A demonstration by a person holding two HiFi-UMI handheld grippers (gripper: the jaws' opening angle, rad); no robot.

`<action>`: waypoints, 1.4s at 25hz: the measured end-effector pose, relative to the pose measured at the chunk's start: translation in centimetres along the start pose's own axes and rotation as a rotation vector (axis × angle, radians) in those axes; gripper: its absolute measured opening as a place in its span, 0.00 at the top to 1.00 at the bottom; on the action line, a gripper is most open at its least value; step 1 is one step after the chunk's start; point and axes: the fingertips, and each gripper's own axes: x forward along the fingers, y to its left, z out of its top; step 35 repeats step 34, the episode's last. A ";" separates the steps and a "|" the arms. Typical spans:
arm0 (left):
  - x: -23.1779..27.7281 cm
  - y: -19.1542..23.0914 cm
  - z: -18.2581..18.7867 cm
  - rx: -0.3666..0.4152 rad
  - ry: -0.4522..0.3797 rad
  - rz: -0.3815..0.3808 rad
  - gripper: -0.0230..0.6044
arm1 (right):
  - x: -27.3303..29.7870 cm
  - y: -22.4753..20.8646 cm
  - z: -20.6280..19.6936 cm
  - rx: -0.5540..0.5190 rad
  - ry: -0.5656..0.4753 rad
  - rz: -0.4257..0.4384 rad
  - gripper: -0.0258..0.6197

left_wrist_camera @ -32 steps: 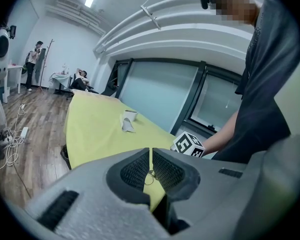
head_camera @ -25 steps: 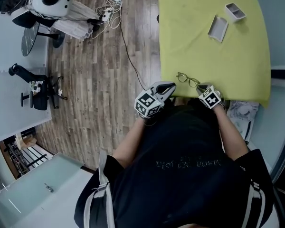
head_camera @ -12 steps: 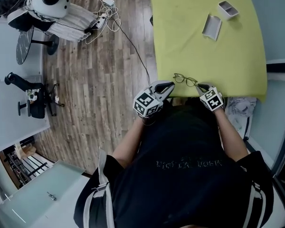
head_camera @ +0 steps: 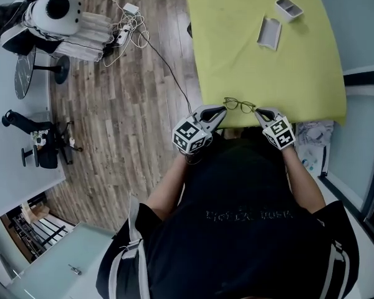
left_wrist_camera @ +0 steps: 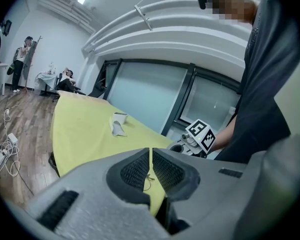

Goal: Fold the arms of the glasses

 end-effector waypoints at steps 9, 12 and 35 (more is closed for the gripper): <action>0.3 -0.5 0.5 0.034 -0.003 -0.058 0.91 | -2.4 1.7 3.4 0.007 -0.136 -0.017 0.91; 0.3 -0.8 1.1 0.048 -0.014 -0.084 0.91 | -3.1 2.2 4.3 -0.015 -0.164 -0.052 0.91; -2.9 -2.4 4.7 0.166 -0.076 -0.210 0.91 | -8.9 6.8 11.7 0.065 -0.485 -0.188 0.91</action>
